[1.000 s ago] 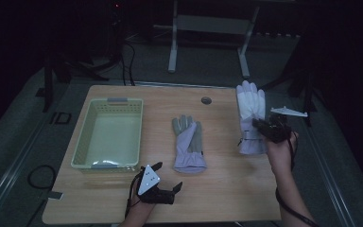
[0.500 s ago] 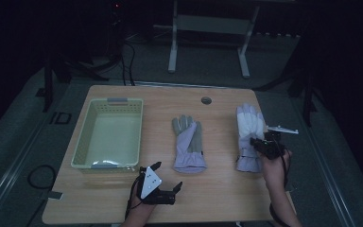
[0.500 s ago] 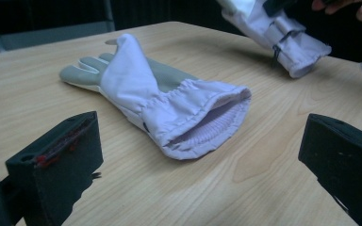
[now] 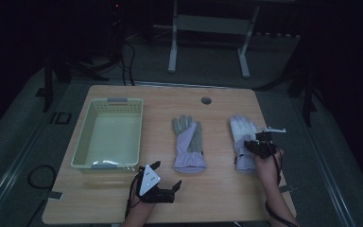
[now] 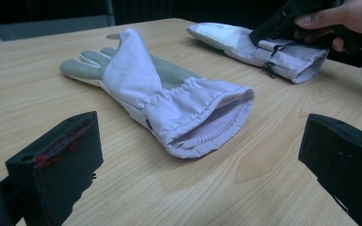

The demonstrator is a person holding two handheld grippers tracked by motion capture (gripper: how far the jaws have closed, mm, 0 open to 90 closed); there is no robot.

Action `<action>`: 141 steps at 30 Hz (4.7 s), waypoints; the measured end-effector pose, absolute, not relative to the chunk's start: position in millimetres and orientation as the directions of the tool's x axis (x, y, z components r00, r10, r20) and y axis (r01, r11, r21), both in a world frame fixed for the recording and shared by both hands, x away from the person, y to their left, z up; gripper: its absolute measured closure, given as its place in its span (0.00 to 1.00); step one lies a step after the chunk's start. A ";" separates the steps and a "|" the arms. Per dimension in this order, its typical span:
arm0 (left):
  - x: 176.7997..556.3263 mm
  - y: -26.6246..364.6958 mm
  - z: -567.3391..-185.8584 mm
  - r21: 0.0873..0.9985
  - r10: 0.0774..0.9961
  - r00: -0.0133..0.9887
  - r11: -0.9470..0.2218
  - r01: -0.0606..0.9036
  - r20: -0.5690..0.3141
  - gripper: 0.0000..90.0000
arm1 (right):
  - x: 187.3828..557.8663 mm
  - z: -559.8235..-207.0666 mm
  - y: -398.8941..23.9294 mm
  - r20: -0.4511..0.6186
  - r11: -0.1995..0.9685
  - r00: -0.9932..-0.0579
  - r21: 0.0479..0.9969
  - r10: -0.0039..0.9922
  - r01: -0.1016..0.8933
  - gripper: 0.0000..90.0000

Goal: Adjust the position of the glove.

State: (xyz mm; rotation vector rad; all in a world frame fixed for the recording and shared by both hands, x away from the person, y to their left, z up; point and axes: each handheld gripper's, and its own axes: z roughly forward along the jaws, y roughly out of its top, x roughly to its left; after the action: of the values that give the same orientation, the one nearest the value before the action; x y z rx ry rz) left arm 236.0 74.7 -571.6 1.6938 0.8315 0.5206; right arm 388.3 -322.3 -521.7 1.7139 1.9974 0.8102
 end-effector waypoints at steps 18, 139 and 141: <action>233.2 71.7 -571.5 0.960 0.763 0.645 -0.151 0.236 -0.039 0.00 | 374.3 -484.0 -353.4 0.015 0.337 -0.467 0.672 0.884 0.659 0.53; 234.9 75.4 -571.7 0.957 0.757 0.650 -0.133 0.257 -0.070 0.00 | 388.4 -503.5 -167.9 0.132 0.316 -0.468 0.578 0.874 0.752 0.78; 234.9 75.4 -571.6 0.957 0.757 0.650 -0.132 0.257 -0.070 0.00 | 387.8 -502.7 -171.7 0.131 0.311 -0.460 0.575 0.878 0.757 0.77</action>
State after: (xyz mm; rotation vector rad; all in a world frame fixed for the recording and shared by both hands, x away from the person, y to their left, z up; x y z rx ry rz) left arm 234.9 75.4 -571.6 1.6954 0.8335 0.5305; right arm 387.8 -171.7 -502.7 1.5010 2.3685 0.8617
